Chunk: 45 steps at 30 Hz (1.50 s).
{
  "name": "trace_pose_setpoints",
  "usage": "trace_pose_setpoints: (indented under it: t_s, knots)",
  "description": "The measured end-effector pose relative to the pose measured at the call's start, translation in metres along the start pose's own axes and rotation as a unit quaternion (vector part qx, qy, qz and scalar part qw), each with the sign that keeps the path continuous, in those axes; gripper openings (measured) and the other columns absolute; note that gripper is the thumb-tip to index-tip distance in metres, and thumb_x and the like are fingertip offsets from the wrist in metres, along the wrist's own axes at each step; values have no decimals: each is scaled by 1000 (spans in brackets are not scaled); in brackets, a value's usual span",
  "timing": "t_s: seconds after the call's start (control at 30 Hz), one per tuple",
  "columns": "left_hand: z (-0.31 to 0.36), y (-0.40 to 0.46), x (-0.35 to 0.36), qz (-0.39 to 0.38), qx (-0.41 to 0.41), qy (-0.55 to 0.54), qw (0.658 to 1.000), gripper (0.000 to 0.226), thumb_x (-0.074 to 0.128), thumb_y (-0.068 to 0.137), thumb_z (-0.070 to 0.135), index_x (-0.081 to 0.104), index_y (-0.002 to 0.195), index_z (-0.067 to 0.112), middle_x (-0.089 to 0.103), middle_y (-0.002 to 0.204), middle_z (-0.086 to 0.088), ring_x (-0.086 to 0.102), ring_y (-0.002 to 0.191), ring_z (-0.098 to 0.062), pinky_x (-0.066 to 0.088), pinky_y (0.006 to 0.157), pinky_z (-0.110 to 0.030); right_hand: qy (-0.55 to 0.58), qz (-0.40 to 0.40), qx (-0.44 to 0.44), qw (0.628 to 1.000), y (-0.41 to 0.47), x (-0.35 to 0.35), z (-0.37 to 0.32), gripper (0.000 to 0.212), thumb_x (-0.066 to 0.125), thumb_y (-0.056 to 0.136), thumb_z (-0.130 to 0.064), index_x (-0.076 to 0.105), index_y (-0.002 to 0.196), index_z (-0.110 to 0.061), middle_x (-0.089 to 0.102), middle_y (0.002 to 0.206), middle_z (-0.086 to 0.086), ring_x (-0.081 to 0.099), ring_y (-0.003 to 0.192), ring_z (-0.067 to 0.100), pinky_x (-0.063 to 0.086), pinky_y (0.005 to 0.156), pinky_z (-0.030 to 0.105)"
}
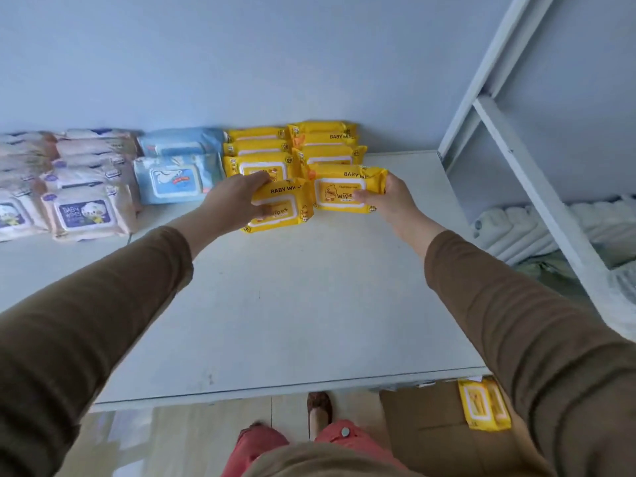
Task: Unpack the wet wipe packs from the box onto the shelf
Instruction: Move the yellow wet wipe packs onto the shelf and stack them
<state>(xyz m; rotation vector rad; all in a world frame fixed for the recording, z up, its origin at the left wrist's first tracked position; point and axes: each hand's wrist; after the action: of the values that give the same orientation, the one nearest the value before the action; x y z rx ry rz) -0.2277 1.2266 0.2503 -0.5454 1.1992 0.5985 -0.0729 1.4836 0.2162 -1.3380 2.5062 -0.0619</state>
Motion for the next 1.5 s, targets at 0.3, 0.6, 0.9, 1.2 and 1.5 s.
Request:
trace_pose_setpoints:
  t_s: [0.3, 0.6, 0.9, 1.2, 1.5]
  knots:
    - [-24, 55, 12, 57, -6, 71, 996, 59, 75, 82, 37, 48, 131, 19, 50, 123, -7, 50, 114, -31, 49, 89, -46, -34, 42, 11, 998, 59, 24, 29, 48, 83, 79, -25, 56, 117, -15, 69, 114, 2, 67, 105, 21, 54, 95, 47]
    - [-27, 56, 26, 106, 19, 109, 988, 59, 78, 80, 37, 48, 127, 18, 51, 116, -9, 48, 108, -31, 46, 93, -45, -144, 85, -10, 986, 70, 35, 32, 66, 84, 74, -40, 46, 122, -13, 61, 111, -6, 59, 99, 17, 45, 81, 30]
    - [-6, 39, 30, 147, -7, 114, 983, 65, 78, 79, 27, 43, 132, 16, 46, 130, -11, 42, 120, -34, 42, 100, -45, -235, 169, 40, 956, 37, 36, 22, 105, 84, 66, -54, 31, 146, -10, 39, 145, 12, 36, 134, 34, 37, 105, 45]
    - [72, -74, 59, 130, 100, 34, 986, 61, 72, 83, 30, 46, 135, 15, 48, 134, -8, 41, 123, -32, 43, 100, -45, -281, 133, -72, 948, -144, 14, 39, 55, 68, 84, -31, 51, 133, -14, 47, 134, 6, 38, 125, 28, 35, 102, 34]
    - [192, -220, 142, 109, 296, -1, 949, 53, 66, 84, 29, 48, 132, 19, 49, 133, -2, 43, 122, -27, 43, 100, -40, -319, 206, -90, 921, -367, -65, 131, 25, 58, 93, -21, 60, 117, -20, 57, 117, -3, 48, 112, 18, 42, 94, 35]
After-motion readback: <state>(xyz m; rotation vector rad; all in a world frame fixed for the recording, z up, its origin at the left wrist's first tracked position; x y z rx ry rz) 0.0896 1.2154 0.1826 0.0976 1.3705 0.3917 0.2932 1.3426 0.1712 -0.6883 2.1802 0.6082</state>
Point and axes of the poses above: each hand's wrist, its own y-axis towards the middle knuckle, its own x-axis out of the palm, z = x × y
